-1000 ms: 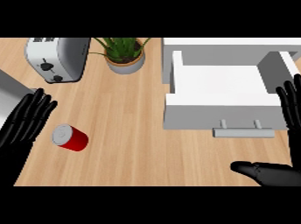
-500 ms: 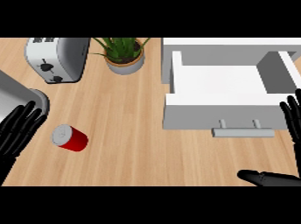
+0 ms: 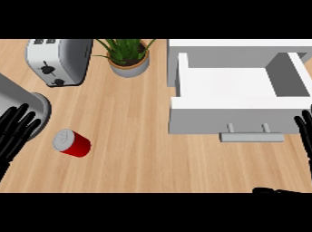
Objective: Pick up the can, place it into the drawer and close the drawer
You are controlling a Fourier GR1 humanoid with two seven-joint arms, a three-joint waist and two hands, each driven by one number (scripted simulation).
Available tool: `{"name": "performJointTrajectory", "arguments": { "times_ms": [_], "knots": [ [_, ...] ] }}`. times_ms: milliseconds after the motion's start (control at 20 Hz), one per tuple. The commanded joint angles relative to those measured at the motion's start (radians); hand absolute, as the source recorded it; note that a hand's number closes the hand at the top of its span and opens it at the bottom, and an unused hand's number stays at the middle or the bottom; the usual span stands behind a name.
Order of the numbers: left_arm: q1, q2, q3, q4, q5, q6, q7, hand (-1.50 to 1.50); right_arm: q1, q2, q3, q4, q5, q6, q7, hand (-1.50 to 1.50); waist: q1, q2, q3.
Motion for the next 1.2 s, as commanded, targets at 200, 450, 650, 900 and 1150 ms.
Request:
{"name": "performJointTrajectory", "arguments": {
  "times_ms": [200,450,650,900,1150],
  "knots": [
    [-0.115,-0.029,0.022,0.19,-0.08,-0.013,-0.062,-1.5,0.106,0.014,-0.015,-0.084,-0.014,0.043,-0.011,-1.5,-0.007,0.0,0.0],
    [-0.002,-0.068,0.026,0.205,-0.12,-0.092,-0.171,-1.5,0.036,0.006,-0.061,0.039,-0.021,0.066,-0.053,-1.5,0.001,0.0,0.0],
    [-0.055,-0.096,0.001,0.293,-0.18,-0.072,-0.207,-1.5,0.004,0.012,-0.049,0.031,0.001,0.063,-0.048,-1.5,0.0,0.001,0.0],
    [-0.013,-0.102,0.013,0.324,-0.212,-0.082,-0.273,-1.5,0.018,0.007,-0.095,0.021,-0.047,0.081,-0.033,-1.5,0.001,0.0,0.0],
    [-0.035,-0.098,0.029,0.432,-0.264,-0.075,-0.339,-1.5,0.006,-0.018,-0.145,0.116,-0.066,0.13,-0.092,-1.5,0.002,0.0,0.0]
  ]
}}
